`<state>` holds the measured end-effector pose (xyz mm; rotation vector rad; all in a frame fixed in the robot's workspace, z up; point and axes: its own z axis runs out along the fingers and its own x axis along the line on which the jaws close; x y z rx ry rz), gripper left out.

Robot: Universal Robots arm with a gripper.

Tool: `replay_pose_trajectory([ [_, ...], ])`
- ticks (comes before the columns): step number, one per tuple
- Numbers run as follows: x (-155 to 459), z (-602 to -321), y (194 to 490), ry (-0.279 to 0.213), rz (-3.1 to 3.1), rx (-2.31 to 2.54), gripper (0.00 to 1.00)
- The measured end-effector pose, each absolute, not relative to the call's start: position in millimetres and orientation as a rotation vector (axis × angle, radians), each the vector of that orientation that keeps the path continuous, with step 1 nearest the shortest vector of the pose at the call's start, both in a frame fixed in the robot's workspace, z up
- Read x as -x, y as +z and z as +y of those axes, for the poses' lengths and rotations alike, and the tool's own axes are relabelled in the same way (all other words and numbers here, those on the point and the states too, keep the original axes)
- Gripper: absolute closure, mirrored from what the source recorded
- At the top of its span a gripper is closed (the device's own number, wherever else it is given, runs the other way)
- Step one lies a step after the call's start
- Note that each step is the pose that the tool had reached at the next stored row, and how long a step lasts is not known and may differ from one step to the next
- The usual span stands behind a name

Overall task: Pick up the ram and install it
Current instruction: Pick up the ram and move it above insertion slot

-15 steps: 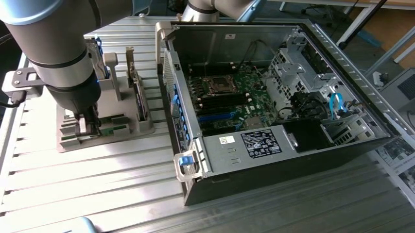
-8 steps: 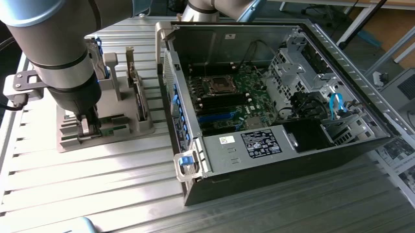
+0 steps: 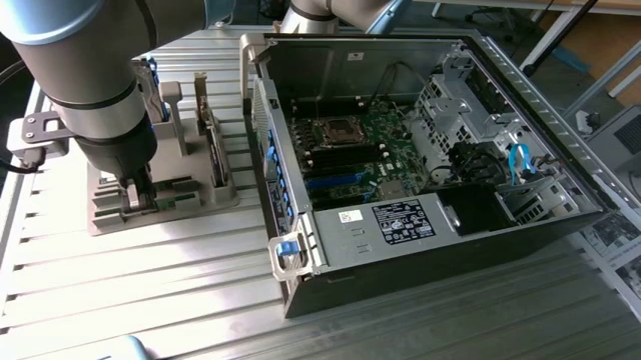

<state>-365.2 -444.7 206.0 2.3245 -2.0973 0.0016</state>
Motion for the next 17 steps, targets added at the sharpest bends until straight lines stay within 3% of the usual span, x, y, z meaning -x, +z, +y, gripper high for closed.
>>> replay_pose_trajectory([
  [10, 365.2, -444.7, 205.7, 0.002, -2.097, -2.325, 0.71],
  [13, 365.2, -444.7, 205.7, 0.002, -2.097, -2.325, 0.87],
  [17, 365.2, -444.7, 205.7, 0.002, -2.097, -2.325, 0.87],
])
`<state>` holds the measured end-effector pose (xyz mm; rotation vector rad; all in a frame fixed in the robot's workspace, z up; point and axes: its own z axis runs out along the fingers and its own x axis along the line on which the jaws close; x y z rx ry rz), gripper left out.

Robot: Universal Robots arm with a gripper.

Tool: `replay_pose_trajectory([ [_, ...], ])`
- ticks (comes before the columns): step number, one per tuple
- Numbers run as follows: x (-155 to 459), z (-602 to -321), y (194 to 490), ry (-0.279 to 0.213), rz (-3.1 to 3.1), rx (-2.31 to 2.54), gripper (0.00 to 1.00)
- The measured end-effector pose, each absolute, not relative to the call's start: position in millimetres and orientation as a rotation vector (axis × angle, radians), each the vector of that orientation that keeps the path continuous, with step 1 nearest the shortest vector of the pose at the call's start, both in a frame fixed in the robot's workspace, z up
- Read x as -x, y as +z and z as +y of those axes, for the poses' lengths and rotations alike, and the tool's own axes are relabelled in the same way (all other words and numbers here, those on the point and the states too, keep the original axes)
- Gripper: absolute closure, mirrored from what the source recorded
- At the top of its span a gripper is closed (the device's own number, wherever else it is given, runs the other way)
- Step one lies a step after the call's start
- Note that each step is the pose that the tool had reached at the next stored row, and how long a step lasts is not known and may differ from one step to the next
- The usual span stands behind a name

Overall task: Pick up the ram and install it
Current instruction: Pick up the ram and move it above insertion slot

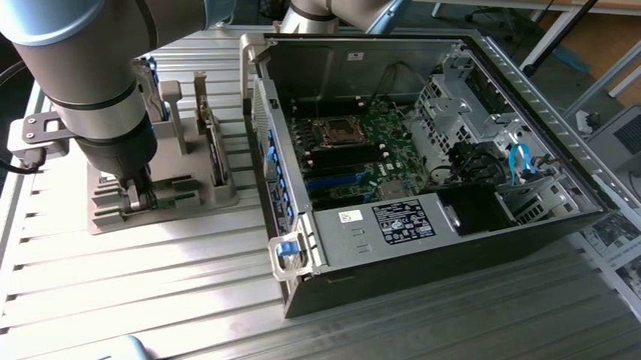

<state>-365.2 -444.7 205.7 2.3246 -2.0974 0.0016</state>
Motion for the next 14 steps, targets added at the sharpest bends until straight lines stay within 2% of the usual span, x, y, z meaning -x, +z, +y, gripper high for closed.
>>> replay_pose_trajectory([
  [14, 365.2, -444.7, 208.2, 0.002, -2.097, -2.325, 0.87],
])
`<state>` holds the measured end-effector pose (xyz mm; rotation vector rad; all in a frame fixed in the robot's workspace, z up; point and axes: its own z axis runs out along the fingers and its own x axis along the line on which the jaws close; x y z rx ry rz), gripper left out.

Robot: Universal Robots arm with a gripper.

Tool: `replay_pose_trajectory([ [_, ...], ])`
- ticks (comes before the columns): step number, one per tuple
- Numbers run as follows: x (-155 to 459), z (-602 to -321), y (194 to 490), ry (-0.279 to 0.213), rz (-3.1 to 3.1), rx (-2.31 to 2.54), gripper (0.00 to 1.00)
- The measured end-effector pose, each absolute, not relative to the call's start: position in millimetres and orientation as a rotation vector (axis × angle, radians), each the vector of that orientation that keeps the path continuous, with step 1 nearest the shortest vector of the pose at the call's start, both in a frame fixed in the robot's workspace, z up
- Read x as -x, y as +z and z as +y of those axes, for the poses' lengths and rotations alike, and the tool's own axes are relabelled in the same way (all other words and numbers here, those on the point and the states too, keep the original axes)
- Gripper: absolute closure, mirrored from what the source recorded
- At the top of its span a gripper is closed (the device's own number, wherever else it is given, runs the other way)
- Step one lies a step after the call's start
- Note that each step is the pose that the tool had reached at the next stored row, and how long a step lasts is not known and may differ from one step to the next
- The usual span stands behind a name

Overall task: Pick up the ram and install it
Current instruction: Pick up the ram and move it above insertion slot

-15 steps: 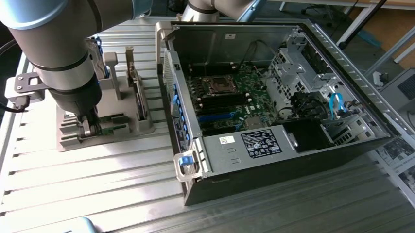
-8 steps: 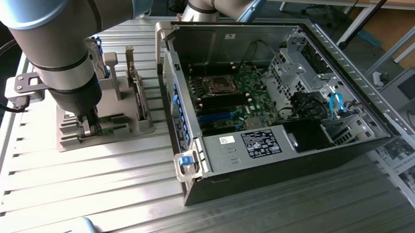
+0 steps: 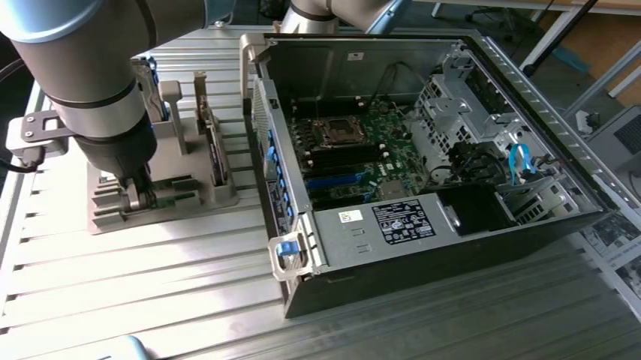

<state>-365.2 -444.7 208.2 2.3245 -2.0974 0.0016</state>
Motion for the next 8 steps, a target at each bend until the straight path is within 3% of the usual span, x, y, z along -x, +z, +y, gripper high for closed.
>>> replay_pose_trajectory([
  [8, 365.2, -444.7, 212.6, 0.002, -2.098, -2.325, 0.87],
])
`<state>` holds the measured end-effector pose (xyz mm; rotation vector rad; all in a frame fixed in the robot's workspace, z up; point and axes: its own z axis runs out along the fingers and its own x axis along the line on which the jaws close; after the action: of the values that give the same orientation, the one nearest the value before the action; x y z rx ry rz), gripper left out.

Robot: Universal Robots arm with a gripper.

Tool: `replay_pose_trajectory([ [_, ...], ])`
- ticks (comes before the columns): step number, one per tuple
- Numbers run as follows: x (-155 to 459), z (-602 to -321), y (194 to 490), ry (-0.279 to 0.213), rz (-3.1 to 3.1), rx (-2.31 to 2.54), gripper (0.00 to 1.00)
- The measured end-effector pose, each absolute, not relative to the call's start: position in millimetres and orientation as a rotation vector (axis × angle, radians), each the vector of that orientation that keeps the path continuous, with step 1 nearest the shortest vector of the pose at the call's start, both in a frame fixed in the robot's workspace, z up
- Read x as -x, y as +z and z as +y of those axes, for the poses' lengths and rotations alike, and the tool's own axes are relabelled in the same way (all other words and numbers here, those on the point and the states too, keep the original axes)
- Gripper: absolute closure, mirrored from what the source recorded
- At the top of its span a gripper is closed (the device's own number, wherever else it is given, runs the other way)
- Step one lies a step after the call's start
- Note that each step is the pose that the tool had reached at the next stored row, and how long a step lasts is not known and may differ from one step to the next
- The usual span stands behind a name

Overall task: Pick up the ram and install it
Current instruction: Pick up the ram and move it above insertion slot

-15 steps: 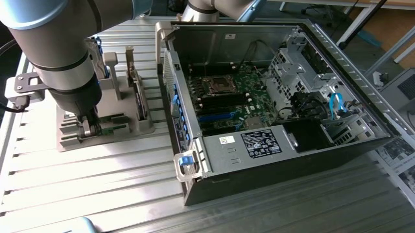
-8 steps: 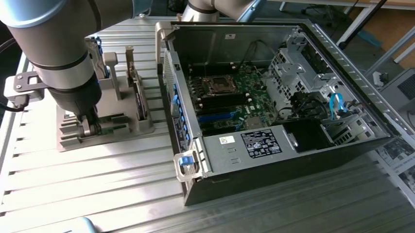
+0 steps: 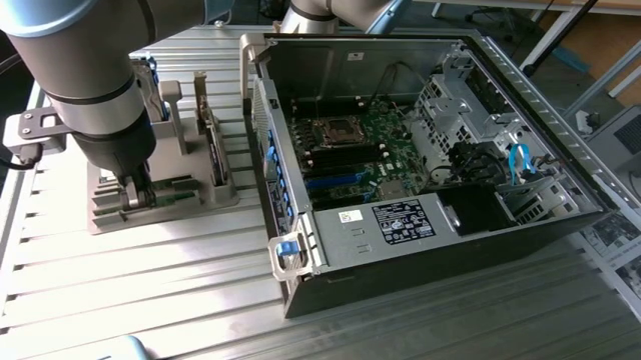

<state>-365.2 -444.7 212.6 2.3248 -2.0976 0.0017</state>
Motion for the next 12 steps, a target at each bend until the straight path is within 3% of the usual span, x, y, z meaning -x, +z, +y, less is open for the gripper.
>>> replay_pose_trajectory([
  [12, 365.2, -444.7, 216.4, 0.006, -2.095, -2.322, 0.87],
])
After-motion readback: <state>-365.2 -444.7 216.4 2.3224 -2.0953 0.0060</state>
